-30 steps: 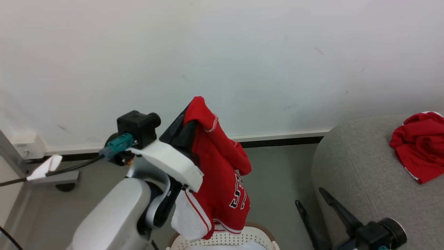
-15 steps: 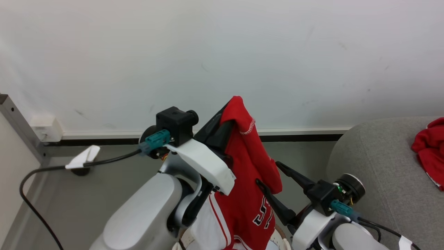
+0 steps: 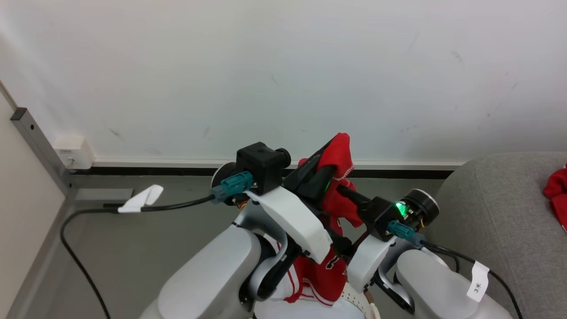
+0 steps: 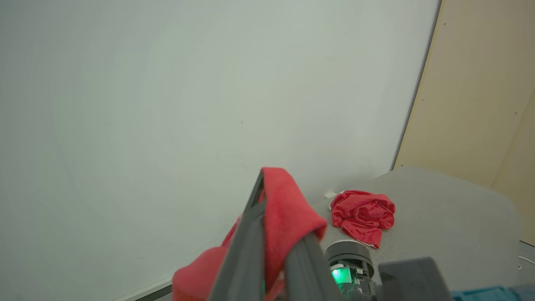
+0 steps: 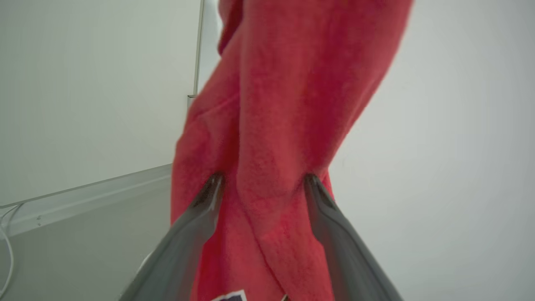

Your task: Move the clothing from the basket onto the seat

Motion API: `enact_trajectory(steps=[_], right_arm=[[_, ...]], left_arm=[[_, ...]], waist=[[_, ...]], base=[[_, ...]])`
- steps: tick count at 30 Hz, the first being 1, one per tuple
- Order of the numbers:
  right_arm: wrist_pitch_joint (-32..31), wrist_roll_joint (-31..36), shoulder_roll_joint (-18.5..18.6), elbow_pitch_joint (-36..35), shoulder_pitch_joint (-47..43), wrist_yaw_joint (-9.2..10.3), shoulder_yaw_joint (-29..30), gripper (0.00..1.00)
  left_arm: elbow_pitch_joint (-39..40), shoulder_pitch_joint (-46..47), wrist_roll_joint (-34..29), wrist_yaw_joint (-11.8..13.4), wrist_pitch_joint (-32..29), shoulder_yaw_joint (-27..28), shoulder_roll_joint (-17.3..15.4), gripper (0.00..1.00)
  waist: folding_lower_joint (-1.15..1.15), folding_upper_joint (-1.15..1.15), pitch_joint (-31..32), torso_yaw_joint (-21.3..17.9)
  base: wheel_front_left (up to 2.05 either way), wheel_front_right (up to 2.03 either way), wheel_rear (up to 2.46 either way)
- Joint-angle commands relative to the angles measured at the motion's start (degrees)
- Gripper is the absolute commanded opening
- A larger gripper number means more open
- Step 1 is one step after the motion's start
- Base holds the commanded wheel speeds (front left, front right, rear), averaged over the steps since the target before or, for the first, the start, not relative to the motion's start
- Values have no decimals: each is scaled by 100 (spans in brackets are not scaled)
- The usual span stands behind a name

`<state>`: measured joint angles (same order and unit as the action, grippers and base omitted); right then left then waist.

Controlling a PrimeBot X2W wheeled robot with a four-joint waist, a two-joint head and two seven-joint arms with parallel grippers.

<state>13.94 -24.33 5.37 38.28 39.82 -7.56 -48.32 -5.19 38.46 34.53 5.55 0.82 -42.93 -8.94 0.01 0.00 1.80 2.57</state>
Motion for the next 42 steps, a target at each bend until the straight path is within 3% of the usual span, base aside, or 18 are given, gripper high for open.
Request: enact_trajectory(steps=[1, 2, 12, 14, 15, 16, 31, 42], right_arm=[[39, -69, -51, 138, 71, 15, -81, 37], [52, -154, -83, 201, 91, 15, -137, 0], [129, -644, -85, 327, 105, 15, -121, 0], [131, -689, -33, 260, 38, 15, -4, 0], [130, -697, 1, 233, 18, 15, 52, 0], [131, -707, 27, 199, -11, 15, 103, 0], [122, -638, 512, -261, -154, 15, 679, 0], [122, -565, 840, -667, -228, 15, 1066, 0]], left_arm=[[8, 30, 61, -23, -16, -16, 28, 0], [-1, 24, 71, -27, -15, -28, 43, 0], [-196, -93, 44, 61, 76, 2, -58, 0], [-256, -142, 39, 77, 87, 2, -86, 43], [-279, -162, 36, 77, 99, -6, -99, 85], [-302, -190, 47, 80, 96, -14, -113, 100], [-480, -586, 123, 111, 204, -107, -280, 100], [-456, -724, 127, 144, 240, -166, -367, 100]], waist=[[-1, 0, -2, 3], [-1, 0, -1, 7], [-1, 0, 8, -42], [-1, 0, 3, -59], [-1, 0, -1, -66], [-1, 0, -4, -74], [-1, 0, -73, -507], [-1, 0, -176, -1466]], base=[[0, 0, 0], [0, 0, 0], [0, 0, 0], [0, 0, 0], [0, 0, 0], [0, 0, 0], [0, 0, 0], [0, 0, 0]])
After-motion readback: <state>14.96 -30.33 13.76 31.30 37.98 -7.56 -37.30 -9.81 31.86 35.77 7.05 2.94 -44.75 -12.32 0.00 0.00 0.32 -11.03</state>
